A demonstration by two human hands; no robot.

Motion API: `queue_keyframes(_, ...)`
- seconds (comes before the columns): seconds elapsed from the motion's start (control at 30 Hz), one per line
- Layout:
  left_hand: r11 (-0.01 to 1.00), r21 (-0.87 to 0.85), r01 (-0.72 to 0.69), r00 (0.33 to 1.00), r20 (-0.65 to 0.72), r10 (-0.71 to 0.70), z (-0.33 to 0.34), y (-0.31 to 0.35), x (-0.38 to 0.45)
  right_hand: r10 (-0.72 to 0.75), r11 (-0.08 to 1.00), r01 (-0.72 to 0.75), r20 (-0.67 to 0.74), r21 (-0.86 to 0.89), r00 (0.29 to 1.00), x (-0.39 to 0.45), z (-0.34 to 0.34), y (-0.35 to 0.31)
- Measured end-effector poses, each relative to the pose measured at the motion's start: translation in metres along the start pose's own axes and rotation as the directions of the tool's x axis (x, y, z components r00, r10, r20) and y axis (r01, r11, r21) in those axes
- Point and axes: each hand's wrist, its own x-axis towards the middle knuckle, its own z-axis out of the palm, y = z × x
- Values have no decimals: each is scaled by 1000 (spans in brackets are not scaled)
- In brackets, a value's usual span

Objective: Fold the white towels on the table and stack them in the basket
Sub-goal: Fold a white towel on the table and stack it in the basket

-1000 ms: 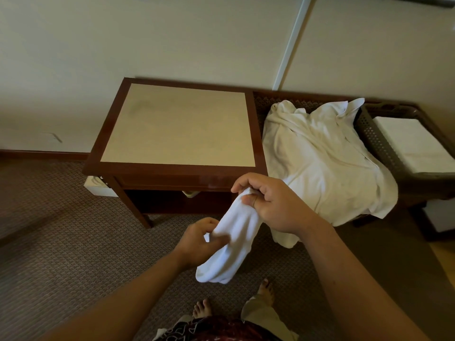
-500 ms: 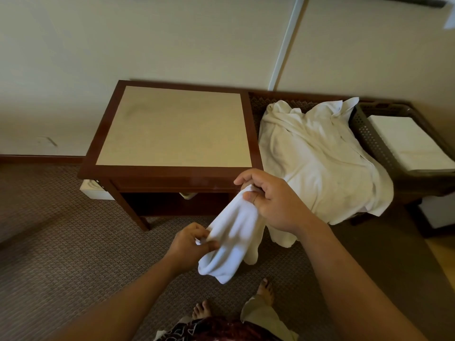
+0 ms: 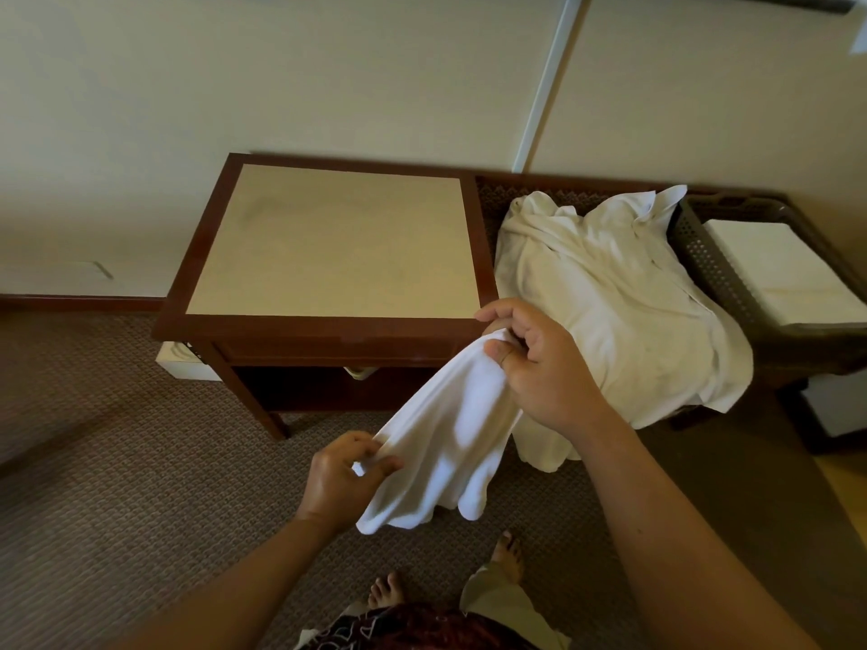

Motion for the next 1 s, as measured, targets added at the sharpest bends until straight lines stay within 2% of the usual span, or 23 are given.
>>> queue_keyframes(0.13,996,32,82,996,42,-84,-1,-5,-1,-22,1000,22,20,9,1000,-1,2,-3)
queue_keyframes(0.3,981,-35,190,971,-140,-193,-6,5,1,-59,998,58,43,34,997,-3,1,-10)
queue_keyframes(0.43,988,69,139,990,-18,-138,-5,0,9,-139,989,133,82,69,987,-4,-1,-23)
queue_keyframes(0.5,975,119,186,981,39,-192,-3,-7,12,-166,981,157,74,110,983,-3,-4,-30)
queue_keyframes(0.57,955,97,280,955,70,-287,-4,-14,14,-192,975,182,72,123,979,-2,-9,-35)
queue_keyframes(0.63,934,55,354,930,84,-358,-13,-16,19,-202,975,195,58,106,978,0,-15,-34)
queue_keyframes(0.7,930,59,363,931,11,-364,-30,-9,29,-166,985,164,21,57,986,2,-22,-26)
queue_keyframes(0.8,945,36,326,909,-285,-303,-69,10,56,-66,997,64,-39,-52,997,8,-34,1)
queue_keyframes(0.87,967,85,239,901,-390,-188,-97,20,79,-33,988,21,-70,-155,997,12,-41,20)
queue_keyframes(0.93,966,245,81,935,-354,11,-123,26,98,-12,970,-22,-138,-243,990,18,-46,38)
queue_keyframes(1.0,904,410,-119,931,-271,245,-142,33,108,-1,960,-70,-255,-272,967,21,-46,53)
